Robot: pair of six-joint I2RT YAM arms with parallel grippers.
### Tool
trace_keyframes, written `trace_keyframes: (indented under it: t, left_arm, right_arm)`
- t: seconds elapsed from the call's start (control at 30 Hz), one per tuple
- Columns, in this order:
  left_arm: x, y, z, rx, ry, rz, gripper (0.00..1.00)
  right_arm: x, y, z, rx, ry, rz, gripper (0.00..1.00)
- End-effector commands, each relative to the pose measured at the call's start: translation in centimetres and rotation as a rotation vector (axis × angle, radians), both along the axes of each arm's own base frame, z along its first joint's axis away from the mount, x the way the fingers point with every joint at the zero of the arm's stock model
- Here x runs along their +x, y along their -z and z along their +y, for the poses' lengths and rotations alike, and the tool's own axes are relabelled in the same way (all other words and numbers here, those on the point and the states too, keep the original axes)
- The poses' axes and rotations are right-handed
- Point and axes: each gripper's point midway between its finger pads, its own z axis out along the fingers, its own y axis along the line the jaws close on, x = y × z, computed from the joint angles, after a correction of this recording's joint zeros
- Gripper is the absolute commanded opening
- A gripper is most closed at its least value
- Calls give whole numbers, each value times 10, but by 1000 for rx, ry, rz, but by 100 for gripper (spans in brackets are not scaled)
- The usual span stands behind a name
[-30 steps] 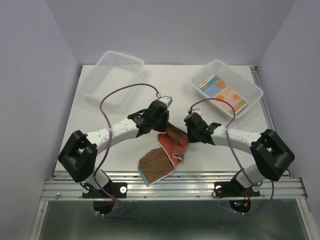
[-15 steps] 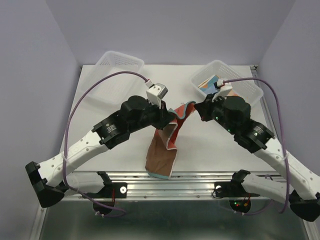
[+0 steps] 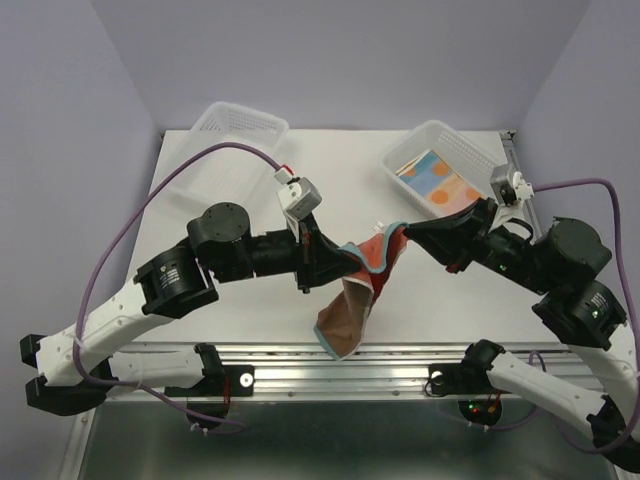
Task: Fold and stack the towels
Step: Flatten out the crumpled towel
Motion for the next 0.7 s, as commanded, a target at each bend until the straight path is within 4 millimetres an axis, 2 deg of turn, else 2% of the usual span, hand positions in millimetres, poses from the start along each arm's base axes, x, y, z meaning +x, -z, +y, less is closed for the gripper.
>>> trace_keyframes:
  t: [0.0, 0.07, 0.13, 0.17, 0.23, 0.27, 0.3, 0.33, 0.4, 0.43, 0.47, 0.53, 0.57, 0.6, 0.67]
  left_arm:
    - [-20, -27, 11, -44, 51, -13, 0]
    - [-20, -27, 16, -45, 32, -20, 0]
    - [-14, -20, 20, -28, -14, -15, 0]
    - [1, -11, 24, 2, -98, -6, 0]
    - [18, 1, 28, 46, -202, 1, 0]
    - [41, 11, 35, 94, -331, -9, 0]
    - [56, 15, 39, 119, -414, -15, 0]
    - [83, 15, 47, 147, -580, -25, 0]
    - [103, 16, 50, 231, -670, -95, 0]
    - [111, 11, 48, 260, -693, -133, 0]
    - [122, 0, 37, 283, -712, -171, 0]
    - [135, -18, 28, 317, -725, -260, 0]
    - [146, -35, 21, 347, -740, -327, 0]
    - [150, -43, 19, 366, -745, -354, 0]
    - [166, -69, 26, 400, -796, -429, 0]
  right_arm:
    - [-39, -44, -5, 95, -133, -76, 1]
    - [-41, -47, -8, 109, -123, -76, 1]
    - [-27, -46, -16, 126, -30, -55, 1]
    - [-12, -42, -24, 130, 63, -32, 1]
    - [5, -34, -32, 121, 164, -12, 1]
    - [15, -29, -32, 112, 205, 3, 1]
    - [24, -25, -34, 103, 246, 8, 1]
    - [42, -19, -34, 86, 316, 29, 1]
    - [66, -18, -40, 66, 430, 35, 1]
    - [77, -17, -40, 44, 466, 40, 1]
    - [91, -21, -38, 30, 514, 43, 1]
    - [113, -29, -51, 18, 649, 17, 1]
    - [117, -47, -56, 40, 688, -11, 1]
    - [134, -44, -59, 0, 767, -12, 1]
    - [145, -62, -63, 20, 824, -54, 1]
